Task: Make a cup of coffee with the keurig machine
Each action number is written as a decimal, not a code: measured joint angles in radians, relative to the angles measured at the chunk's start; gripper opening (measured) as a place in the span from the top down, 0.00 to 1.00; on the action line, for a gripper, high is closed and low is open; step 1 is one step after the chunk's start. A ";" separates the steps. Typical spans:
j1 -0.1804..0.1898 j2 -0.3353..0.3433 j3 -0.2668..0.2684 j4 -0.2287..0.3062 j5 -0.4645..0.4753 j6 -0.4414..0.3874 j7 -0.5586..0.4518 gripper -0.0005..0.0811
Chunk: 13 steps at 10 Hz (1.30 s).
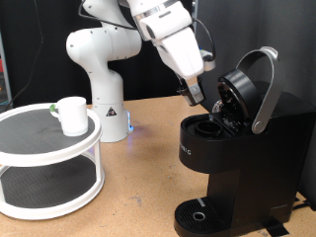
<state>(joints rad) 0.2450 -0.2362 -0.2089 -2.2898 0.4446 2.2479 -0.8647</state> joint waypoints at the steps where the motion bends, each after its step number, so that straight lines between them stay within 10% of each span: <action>1: 0.000 0.004 0.003 0.001 0.000 0.001 0.009 0.42; 13: 0.002 0.079 0.086 -0.015 -0.085 0.067 0.015 0.42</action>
<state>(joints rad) 0.2469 -0.1576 -0.1224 -2.3051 0.3597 2.3145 -0.8492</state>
